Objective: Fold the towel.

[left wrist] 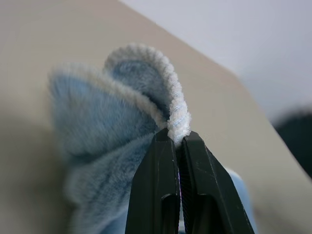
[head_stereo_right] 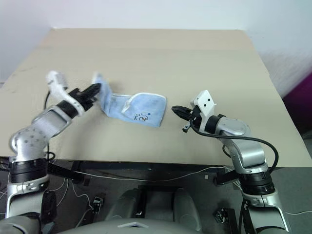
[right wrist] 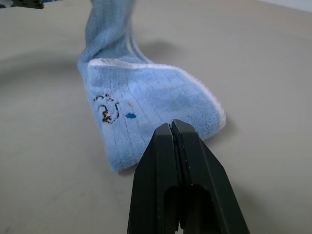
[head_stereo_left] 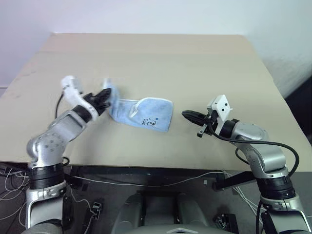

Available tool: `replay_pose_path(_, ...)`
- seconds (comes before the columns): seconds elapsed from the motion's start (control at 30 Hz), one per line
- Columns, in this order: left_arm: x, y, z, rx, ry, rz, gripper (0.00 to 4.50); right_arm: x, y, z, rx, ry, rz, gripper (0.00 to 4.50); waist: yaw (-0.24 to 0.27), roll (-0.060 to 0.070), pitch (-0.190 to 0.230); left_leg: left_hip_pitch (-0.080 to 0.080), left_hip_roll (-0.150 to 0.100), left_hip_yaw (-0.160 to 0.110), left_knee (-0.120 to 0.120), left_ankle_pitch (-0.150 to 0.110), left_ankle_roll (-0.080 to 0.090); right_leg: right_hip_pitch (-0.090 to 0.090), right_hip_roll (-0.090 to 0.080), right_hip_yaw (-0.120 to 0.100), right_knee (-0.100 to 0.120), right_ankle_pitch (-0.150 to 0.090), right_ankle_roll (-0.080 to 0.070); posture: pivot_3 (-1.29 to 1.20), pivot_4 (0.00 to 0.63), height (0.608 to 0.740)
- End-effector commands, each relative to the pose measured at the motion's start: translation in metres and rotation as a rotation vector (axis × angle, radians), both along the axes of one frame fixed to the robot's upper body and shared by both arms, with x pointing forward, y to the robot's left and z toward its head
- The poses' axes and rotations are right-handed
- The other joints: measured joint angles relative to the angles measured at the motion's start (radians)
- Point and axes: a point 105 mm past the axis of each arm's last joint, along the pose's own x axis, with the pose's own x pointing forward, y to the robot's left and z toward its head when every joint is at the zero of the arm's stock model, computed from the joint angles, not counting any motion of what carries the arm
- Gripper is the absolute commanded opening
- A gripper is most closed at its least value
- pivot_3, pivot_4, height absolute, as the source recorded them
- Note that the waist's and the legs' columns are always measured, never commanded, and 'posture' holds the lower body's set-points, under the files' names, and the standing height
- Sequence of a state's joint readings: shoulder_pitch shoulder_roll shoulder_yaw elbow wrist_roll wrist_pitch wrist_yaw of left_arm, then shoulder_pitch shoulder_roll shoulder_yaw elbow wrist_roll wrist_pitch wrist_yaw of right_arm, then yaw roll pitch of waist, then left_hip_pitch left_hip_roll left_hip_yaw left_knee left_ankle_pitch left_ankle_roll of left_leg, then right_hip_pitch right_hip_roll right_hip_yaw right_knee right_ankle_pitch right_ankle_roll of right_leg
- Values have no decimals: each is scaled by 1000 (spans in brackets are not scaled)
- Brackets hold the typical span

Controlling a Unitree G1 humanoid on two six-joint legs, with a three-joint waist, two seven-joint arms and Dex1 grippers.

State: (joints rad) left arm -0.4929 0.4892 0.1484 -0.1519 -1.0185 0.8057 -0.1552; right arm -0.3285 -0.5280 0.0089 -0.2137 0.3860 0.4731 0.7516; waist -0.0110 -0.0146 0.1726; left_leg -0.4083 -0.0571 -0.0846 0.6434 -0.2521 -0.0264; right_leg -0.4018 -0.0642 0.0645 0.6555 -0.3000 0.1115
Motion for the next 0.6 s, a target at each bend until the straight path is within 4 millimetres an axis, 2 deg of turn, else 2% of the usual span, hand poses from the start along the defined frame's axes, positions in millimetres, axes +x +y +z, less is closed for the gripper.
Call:
replay_pose_path(0.03,-13,-41,9,111,-90,-189,45,2,-4,13,11,-59,-18,0,-3,0,0,0,0,0,0,0,0,0,0,0,0,0,0,0,150,740)
replay_pose_path(0.13,-24,-67,6,182,-115,-333,45,3,-7,13,7,-64,-36,0,-5,0,0,0,1,0,-1,0,0,-1,1,1,0,0,0,0,150,740)
replay_pose_path(0.23,-37,-86,-5,268,-111,-466,45,2,-11,13,7,-69,-58,0,-3,0,0,0,0,1,-1,0,0,-1,1,1,0,0,0,0,150,740)
replay_pose_path(0.5,-40,-103,-41,449,-79,-561,45,-1,-9,12,14,-70,-71,0,-2,0,0,0,0,1,-1,0,0,-1,1,1,0,0,0,0,150,740)
replay_pose_path(0.6,-39,-105,-46,462,-69,-571,45,-2,-10,12,14,-69,-73,0,-2,0,0,0,0,1,-1,0,0,-1,1,1,0,0,0,0,150,740)
